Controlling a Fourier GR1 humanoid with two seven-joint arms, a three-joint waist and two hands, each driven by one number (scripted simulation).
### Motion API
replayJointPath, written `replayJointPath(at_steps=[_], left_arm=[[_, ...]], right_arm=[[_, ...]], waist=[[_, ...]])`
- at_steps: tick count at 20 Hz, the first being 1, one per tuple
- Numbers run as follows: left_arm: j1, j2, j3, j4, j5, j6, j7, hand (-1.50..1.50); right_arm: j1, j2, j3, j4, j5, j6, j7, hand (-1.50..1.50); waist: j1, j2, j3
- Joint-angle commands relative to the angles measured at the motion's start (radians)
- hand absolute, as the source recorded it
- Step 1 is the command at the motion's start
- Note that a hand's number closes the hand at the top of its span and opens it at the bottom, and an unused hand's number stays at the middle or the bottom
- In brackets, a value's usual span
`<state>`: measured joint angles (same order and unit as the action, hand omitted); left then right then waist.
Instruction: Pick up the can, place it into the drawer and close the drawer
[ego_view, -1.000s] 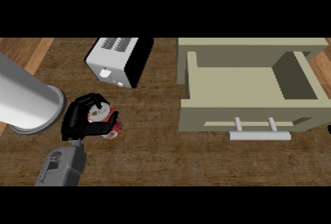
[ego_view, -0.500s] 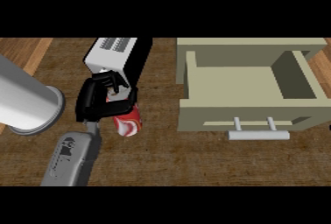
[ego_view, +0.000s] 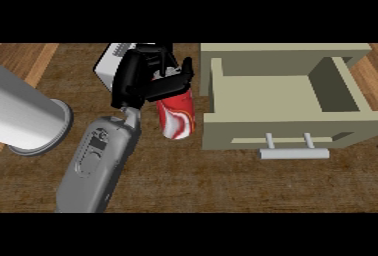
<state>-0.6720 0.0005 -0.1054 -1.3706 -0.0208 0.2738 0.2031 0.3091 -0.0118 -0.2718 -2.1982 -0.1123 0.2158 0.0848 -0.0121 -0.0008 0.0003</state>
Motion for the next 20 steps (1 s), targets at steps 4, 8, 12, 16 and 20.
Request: replayJointPath(at_steps=[4, 8, 12, 16, 20], left_arm=[[-0.216, 0.0, -0.042, 0.069, 0.013, 0.074, 0.104, 1.5], [-0.391, 0.0, -0.027, 0.283, 0.04, 0.125, 0.054, 1.5], [-0.489, 0.0, -0.073, 0.325, 0.082, 0.198, 0.101, 1.5], [-0.598, 0.0, -0.182, 0.434, 0.144, 0.318, 0.115, 1.5], [-0.674, 0.0, -0.119, 0.603, 0.203, 0.259, 0.023, 1.5]], right_arm=[[-0.031, -0.006, -0.029, 0.076, -0.004, 0.014, -0.044, -1.5], [-0.005, -0.026, -0.034, -0.046, -0.06, 0.012, 0.045, -1.5], [-0.023, 0.002, -0.013, 0.031, 0.004, 0.0, -0.01, -1.5], [0.006, -0.008, -0.019, 0.0, -0.026, 0.027, -0.008, -1.5], [0.001, -0.017, -0.02, -0.016, -0.03, 0.033, 0.015, -1.5]], waist=[[0.002, 0.001, 0.0], [-0.016, 0.004, 0.0], [-0.009, 0.003, 0.0], [-0.03, 0.004, 0.001], [-0.034, 0.008, 0.001]])
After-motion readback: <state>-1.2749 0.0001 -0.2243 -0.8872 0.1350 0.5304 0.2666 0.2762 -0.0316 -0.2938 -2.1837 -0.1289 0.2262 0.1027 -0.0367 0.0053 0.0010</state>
